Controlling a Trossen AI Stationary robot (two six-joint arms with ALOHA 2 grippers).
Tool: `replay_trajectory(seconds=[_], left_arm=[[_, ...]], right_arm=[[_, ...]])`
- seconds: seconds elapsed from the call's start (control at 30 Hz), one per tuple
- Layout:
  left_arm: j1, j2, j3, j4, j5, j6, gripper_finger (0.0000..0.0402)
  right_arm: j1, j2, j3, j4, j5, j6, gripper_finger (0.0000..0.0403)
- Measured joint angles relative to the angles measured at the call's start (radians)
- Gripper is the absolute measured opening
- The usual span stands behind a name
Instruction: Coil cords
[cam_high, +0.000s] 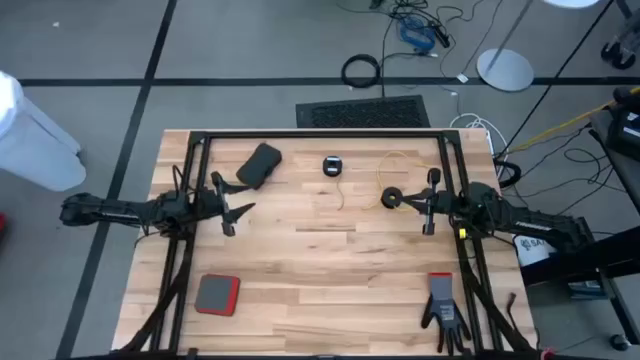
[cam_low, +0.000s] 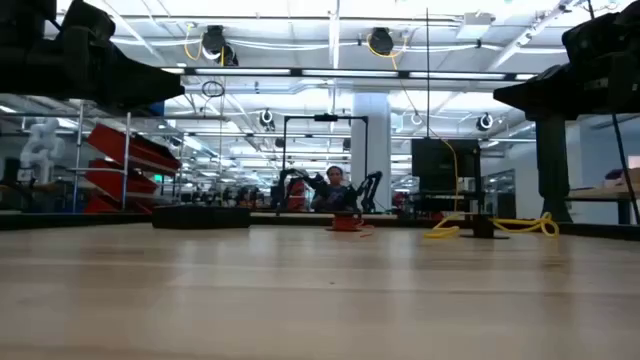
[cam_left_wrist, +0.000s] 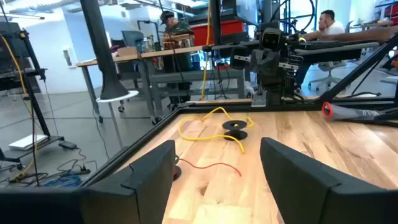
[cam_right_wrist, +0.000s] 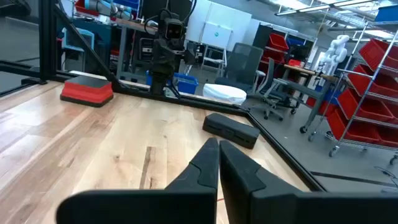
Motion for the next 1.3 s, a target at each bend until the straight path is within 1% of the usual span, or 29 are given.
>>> replay_trajectory(seconds=[1.3], left_arm=[[0.000, 0.000, 0.000, 0.000, 0.000, 0.000, 0.0244]], right_arm=[[0.000, 0.000, 0.000, 0.000, 0.000, 0.000, 0.0000]])
